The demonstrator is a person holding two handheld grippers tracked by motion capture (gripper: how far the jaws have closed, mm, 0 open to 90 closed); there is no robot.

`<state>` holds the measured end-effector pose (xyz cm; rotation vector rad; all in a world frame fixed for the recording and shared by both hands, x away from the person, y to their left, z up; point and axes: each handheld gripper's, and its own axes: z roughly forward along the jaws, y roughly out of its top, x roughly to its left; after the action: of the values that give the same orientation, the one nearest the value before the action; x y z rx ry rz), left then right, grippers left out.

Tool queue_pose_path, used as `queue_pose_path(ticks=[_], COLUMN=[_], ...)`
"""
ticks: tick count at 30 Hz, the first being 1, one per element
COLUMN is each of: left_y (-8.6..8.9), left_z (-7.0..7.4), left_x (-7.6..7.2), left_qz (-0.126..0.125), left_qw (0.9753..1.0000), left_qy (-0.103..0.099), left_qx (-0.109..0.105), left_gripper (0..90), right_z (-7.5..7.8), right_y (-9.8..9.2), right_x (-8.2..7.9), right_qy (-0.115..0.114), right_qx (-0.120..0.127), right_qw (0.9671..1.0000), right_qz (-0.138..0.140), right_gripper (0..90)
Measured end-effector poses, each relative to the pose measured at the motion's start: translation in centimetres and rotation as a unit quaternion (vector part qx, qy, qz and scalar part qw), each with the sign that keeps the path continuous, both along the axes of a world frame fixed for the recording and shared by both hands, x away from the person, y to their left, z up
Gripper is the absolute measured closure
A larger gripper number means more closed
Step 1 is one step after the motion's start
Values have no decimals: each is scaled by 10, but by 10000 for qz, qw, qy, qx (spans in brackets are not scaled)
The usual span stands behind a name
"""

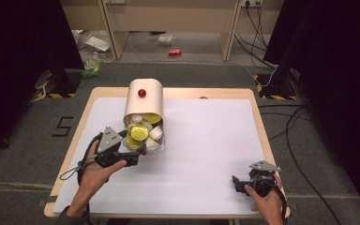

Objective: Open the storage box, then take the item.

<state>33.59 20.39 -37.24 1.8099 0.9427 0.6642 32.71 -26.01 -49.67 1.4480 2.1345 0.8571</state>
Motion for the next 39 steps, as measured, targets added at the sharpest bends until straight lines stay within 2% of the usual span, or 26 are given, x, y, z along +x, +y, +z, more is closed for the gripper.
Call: queue_pose_path(ticks=[4, 7, 10, 13, 18, 30, 36, 39], left_y=[1, 1, 1, -1, -2, -5, -9, -10], left_z=[2, 2, 2, 0, -1, -2, -5, -6], left_x=[2, 6, 8, 12, 16, 24, 28, 29], left_qz=[98, 213, 251, 334, 417, 477, 446, 448], left_qw=[9999, 9997, 9997, 9994, 9990, 9986, 9985, 9986], left_qy=[-11, -73, -76, -65, -85, -123, -71, -54], left_qx=[-83, -2, -2, 85, 98, 210, 304, 267], left_gripper=[211, 219, 233, 246, 258, 297, 300, 300], right_z=[0, 0, 0, 0, 0, 0, 0, 0], right_y=[0, 0, 0, 0, 0, 0, 0, 0], right_x=[0, 0, 0, 0, 0, 0, 0, 0], right_qy=[-3, 2, -2, -2, -14, 0, -2, -1], right_qx=[-1, 3, 0, -2, 4, -2, -4, -5], right_qw=[10000, 10000, 10000, 10000, 10000, 10000, 10000, 10000], right_qz=[-1, -1, 0, 0, -3, 0, 0, 0], right_gripper=[2, 2, 2, 2, 2, 2, 2, 1])
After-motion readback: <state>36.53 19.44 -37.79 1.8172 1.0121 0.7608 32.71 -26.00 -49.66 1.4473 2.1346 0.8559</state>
